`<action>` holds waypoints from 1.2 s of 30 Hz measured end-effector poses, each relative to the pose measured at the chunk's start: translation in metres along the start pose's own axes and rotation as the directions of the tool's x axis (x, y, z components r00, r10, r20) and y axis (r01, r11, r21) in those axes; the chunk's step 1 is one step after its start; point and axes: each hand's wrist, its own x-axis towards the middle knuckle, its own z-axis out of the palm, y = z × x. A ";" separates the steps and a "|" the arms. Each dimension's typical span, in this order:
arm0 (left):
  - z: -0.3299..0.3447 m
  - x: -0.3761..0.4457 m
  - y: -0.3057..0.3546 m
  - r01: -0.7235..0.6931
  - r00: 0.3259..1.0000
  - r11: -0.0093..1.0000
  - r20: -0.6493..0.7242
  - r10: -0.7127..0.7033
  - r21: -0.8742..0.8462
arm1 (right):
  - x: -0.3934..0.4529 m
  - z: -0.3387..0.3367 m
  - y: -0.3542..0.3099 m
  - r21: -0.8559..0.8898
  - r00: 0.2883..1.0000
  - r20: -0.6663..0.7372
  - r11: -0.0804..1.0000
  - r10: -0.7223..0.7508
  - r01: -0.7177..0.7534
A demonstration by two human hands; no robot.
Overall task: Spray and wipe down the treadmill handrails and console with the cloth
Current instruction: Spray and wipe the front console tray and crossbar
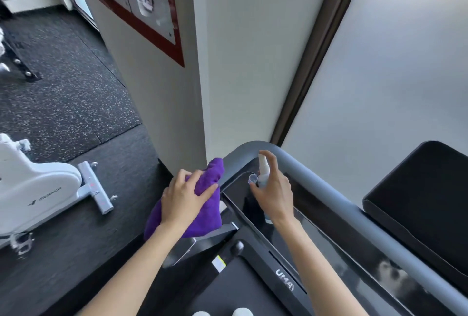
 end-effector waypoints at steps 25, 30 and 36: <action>0.023 0.049 0.042 0.102 0.995 0.995 0.006 -0.102 0.015 | -0.050 -0.043 0.030 -0.025 0.999 0.017 0.999 0.041 -0.040; 0.025 0.054 0.038 0.072 0.997 0.996 0.035 -0.070 -0.044 | -0.073 -0.060 0.037 -0.175 0.999 -0.014 0.984 0.030 -0.032; 0.016 0.034 0.009 0.043 0.998 0.998 0.045 -0.041 -0.035 | -0.056 -0.059 0.020 -0.247 0.999 -0.027 0.968 0.032 -0.038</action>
